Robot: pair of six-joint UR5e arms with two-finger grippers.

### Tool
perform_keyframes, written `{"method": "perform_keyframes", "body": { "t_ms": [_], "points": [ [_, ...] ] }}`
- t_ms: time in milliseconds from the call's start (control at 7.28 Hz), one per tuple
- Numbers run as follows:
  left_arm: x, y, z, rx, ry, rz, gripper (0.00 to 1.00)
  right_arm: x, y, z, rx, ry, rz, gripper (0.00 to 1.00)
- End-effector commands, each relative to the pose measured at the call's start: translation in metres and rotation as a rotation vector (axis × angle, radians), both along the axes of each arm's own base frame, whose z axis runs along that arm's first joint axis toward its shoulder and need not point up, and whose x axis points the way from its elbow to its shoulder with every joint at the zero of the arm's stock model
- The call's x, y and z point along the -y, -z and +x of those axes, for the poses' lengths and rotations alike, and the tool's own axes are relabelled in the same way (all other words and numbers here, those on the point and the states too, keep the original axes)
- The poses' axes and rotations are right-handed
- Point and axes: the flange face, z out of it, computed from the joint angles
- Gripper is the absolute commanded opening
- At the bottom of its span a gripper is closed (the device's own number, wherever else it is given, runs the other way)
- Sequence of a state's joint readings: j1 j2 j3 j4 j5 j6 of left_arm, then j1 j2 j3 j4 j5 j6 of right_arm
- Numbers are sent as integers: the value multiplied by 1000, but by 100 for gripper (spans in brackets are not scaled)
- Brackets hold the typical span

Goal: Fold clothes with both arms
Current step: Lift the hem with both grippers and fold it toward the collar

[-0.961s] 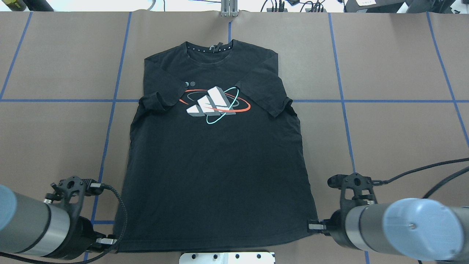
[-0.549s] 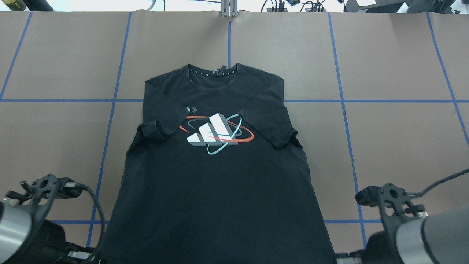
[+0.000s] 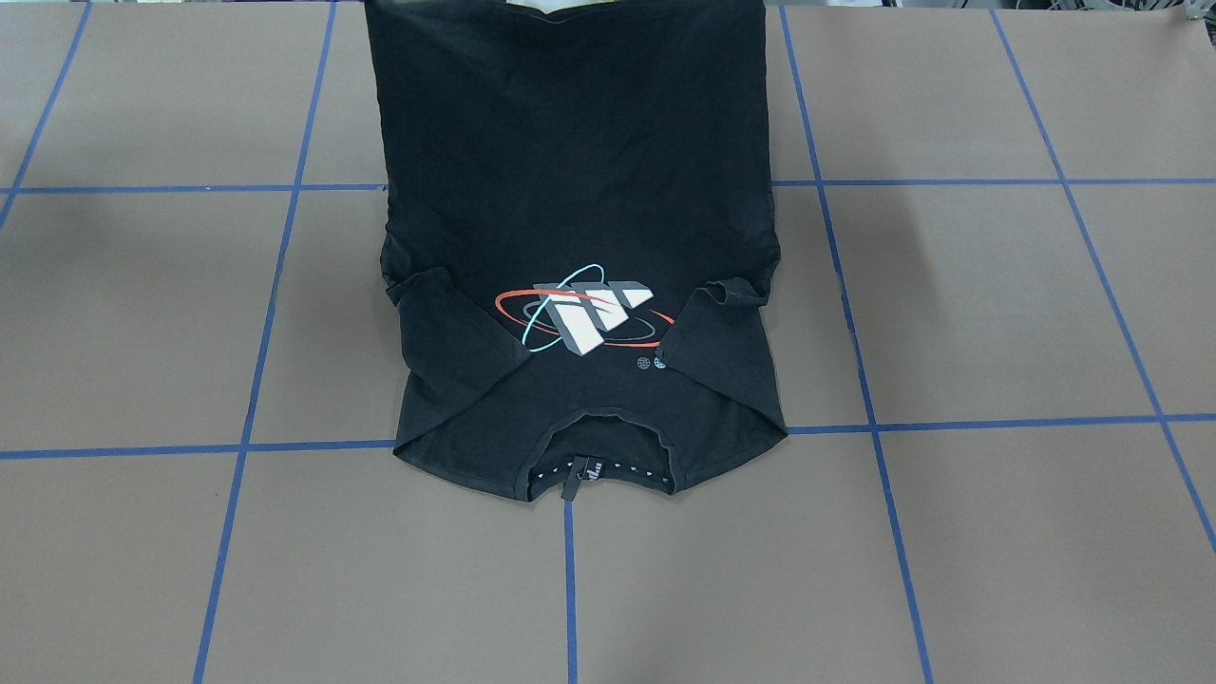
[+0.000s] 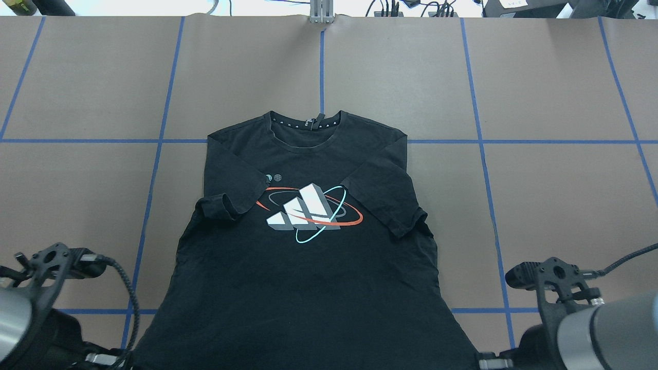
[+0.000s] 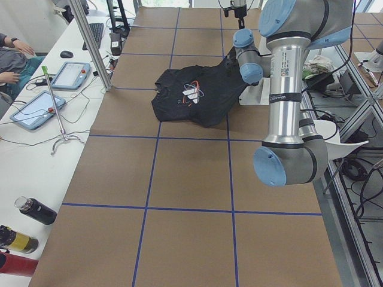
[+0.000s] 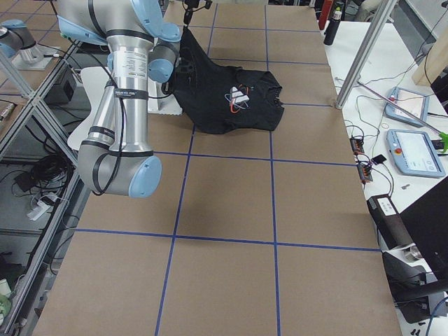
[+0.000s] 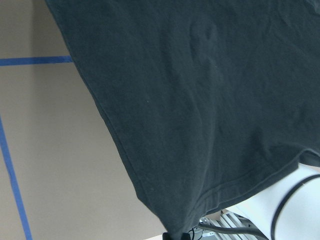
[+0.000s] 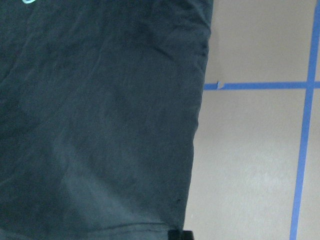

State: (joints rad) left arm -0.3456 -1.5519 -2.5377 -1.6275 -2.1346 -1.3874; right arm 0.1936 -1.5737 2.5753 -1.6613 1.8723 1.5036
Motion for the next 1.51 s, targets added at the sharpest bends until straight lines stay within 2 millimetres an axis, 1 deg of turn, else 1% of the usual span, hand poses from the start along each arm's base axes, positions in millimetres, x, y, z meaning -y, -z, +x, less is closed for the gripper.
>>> {"method": "perform_keyframes", "body": {
  "t_ms": [0, 137, 275, 412, 549, 686, 824, 961, 1098, 1236, 1373],
  "points": [
    [60, -35, 40, 120, 213, 68, 0, 68, -15, -46, -68, -173, 26, 0],
    [98, -35, 33, 124, 287, 89, 0, 89, -15, -35, -70, -229, 24, 0],
    [120, -37, 20, 132, 342, 93, 0, 109, -16, -21, -74, -286, 21, 0],
    [137, -36, 4, 134, 397, 93, 0, 122, -17, -13, -78, -320, 21, 0],
    [146, -32, -5, 128, 428, 95, 0, 140, -8, -15, -62, -354, 24, 0],
    [155, -33, -10, 134, 457, 98, 0, 154, -3, -24, -61, -373, 24, 0],
    [167, -37, -2, 152, 476, 102, 0, 173, -4, -34, -74, -397, 19, 0],
    [187, -32, 9, 152, 500, 105, 0, 192, -7, -40, -89, -420, 12, 0],
    [207, -30, 20, 160, 515, 101, 0, 205, -7, -47, -102, -414, 36, 0],
    [225, -29, 25, 170, 537, 102, 0, 219, -12, -47, -118, -415, 50, 0],
    [241, -26, 16, 171, 549, 140, 0, 238, -12, -45, -126, -431, 54, 0]
  ]
}}
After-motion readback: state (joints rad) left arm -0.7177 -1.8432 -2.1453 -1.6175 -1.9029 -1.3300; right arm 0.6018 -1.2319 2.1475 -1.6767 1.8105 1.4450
